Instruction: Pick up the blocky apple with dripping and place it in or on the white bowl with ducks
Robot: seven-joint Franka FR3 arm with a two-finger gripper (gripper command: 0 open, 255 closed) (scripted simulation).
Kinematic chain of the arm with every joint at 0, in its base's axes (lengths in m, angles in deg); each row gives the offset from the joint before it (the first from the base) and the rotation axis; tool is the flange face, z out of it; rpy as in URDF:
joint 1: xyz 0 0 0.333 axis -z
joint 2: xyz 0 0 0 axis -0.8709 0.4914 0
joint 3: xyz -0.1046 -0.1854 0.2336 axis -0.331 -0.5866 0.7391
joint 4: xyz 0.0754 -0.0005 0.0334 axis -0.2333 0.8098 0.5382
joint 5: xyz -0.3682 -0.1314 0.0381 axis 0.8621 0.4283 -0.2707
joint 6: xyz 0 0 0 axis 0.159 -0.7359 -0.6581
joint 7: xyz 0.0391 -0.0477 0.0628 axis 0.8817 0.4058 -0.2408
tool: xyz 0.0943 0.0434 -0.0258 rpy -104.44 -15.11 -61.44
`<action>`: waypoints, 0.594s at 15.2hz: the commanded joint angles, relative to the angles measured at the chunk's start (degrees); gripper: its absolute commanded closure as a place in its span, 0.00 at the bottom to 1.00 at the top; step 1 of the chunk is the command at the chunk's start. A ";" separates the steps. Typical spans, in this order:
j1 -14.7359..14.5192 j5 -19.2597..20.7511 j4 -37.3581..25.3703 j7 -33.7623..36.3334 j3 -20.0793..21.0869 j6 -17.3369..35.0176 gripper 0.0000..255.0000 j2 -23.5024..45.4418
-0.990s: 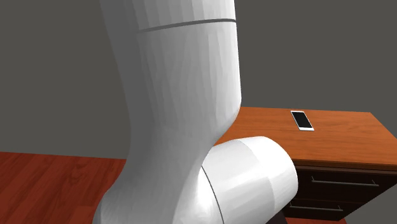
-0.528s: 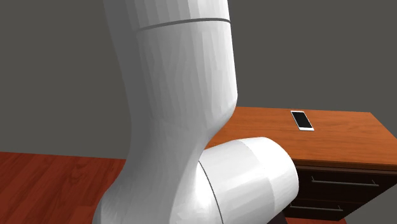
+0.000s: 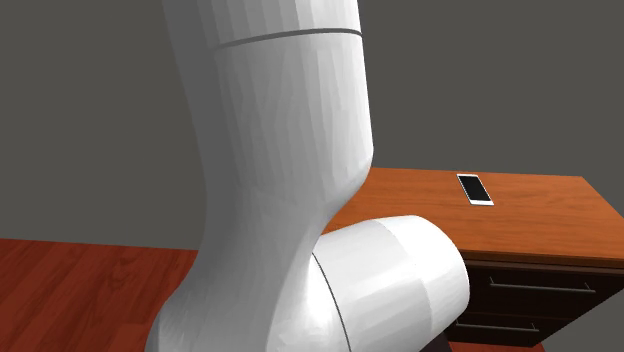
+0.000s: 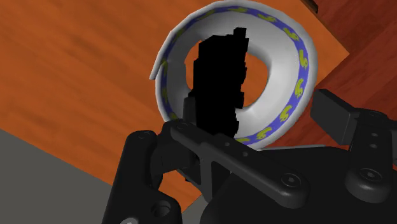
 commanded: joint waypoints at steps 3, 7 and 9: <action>-0.68 0.91 0.39 0.66 -0.86 -1.51 0.00 -1.91; -2.37 3.70 1.06 2.67 -3.04 -5.93 0.00 -7.12; -2.36 3.71 1.06 2.67 -3.03 -5.93 0.00 -7.13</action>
